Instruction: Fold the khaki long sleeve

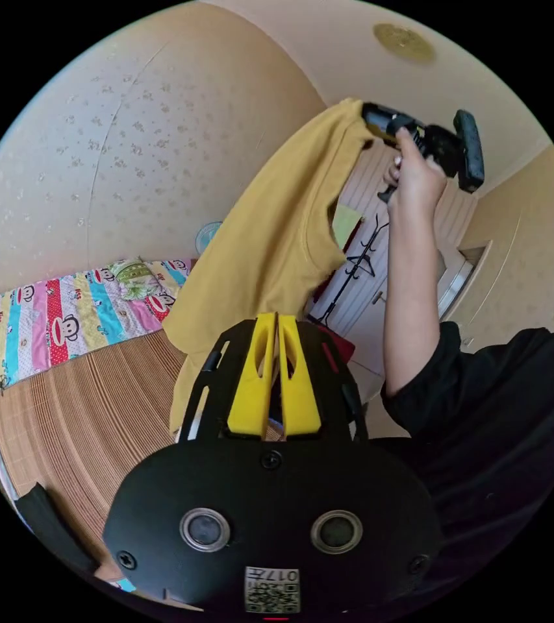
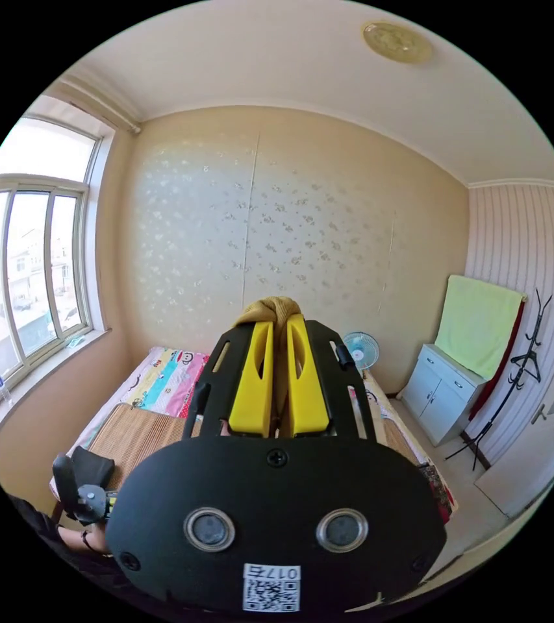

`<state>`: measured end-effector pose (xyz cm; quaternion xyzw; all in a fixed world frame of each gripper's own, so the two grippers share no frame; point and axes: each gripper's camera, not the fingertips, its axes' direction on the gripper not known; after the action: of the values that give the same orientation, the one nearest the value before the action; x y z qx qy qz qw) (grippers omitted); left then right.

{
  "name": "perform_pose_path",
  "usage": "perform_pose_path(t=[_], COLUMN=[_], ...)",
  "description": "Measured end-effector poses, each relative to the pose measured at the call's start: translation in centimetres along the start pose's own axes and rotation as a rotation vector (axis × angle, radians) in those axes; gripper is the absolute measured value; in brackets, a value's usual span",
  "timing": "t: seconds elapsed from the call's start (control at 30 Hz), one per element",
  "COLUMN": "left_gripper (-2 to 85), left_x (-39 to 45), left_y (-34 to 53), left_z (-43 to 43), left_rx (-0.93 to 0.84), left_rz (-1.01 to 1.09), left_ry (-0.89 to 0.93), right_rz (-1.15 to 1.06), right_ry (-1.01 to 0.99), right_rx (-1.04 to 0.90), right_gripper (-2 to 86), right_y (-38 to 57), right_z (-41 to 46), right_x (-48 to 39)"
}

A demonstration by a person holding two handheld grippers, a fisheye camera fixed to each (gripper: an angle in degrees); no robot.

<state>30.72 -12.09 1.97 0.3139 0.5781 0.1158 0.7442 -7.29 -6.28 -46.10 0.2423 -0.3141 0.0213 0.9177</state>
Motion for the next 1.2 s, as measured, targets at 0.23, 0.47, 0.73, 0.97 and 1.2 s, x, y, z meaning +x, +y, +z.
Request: perform_pose_path(t=[0.23, 0.47, 0.73, 0.97, 1.2], left_gripper=[11.8, 17.8, 13.8, 2.0, -0.2], left_x=[1.9, 9.6, 11.4, 6.4, 5.1], left_y=[-1.6, -2.4, -4.8, -6.9, -11.4], left_z=[0.9, 4.9, 5.5, -8.3, -25.6], left_rx=[-0.148, -0.25, -0.303, -0.086, 0.274], left_rz=[0.003, 0.075, 0.04, -0.103, -0.166], left_ry=[0.076, -0.06, -0.344, -0.325, -0.222], right_rz=[0.014, -0.125, -0.144, -0.09, -0.131], right_ry=[-0.058, -0.015, -0.035, -0.157, -0.925], right_rx=[0.093, -0.056, -0.234, -0.256, -0.273], right_gripper=[3.4, 3.6, 3.6, 3.5, 3.1], right_y=[-1.4, -7.4, -11.9, -14.4, -14.6], right_z=[-1.2, 1.6, 6.2, 6.8, 7.9], right_x=[-0.5, -5.1, -2.3, 10.3, 26.6])
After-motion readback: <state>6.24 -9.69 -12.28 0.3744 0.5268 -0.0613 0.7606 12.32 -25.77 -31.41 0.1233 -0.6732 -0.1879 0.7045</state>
